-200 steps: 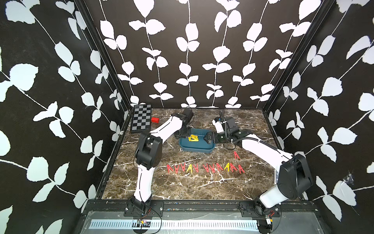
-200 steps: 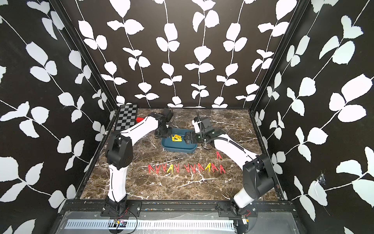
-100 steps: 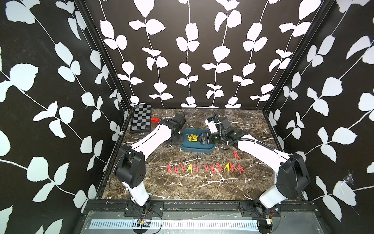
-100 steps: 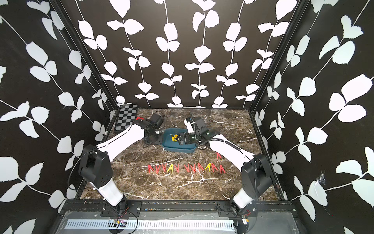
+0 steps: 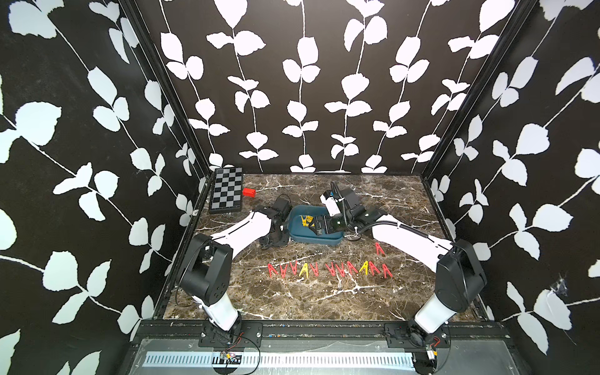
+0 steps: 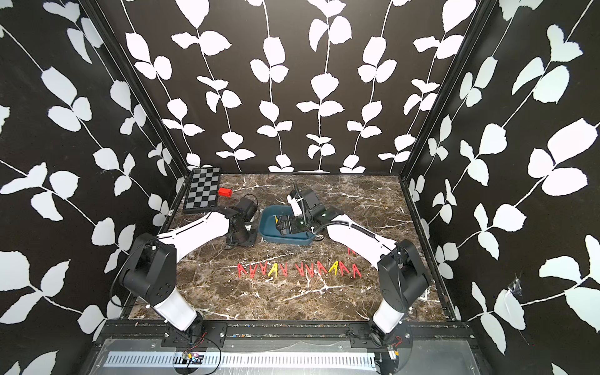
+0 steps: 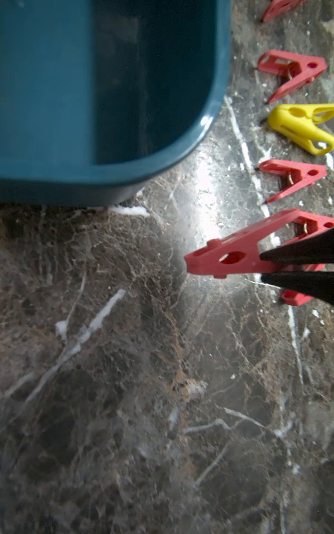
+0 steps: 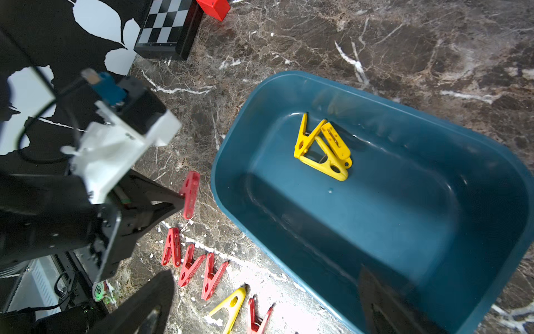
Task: Take the clothespins out of the storage box
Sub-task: Place the clothespin at the center of the board.
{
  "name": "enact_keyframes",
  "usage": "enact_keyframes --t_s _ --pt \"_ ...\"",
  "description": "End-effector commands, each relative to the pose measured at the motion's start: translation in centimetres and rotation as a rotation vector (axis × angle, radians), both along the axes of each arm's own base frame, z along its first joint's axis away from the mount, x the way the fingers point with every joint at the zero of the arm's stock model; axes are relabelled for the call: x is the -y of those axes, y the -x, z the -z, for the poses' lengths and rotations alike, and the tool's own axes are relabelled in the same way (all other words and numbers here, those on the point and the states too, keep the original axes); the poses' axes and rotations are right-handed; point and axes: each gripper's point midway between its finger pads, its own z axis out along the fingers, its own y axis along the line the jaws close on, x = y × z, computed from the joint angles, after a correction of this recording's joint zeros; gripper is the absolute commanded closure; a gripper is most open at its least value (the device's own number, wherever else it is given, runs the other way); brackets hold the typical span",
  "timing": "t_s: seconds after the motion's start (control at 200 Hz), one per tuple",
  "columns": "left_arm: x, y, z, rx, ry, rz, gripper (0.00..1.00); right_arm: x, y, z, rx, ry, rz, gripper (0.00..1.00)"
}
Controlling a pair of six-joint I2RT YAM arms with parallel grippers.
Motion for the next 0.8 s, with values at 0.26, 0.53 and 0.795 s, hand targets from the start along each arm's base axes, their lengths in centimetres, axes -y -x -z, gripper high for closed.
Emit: enact_keyframes --t_s 0.26,0.53,0.795 --pt "0.4 0.4 4.3 -0.089 0.0 0.056 1.0 -0.2 -0.4 -0.4 0.016 0.018 0.022 0.01" --pt "0.1 1.2 5.1 -0.122 -0.009 0.05 0.97 -0.2 -0.9 -0.3 0.023 0.044 0.025 0.01" --pt "0.1 0.9 3.4 -0.084 0.004 0.031 0.94 -0.4 -1.5 -0.2 0.032 0.066 0.021 0.01"
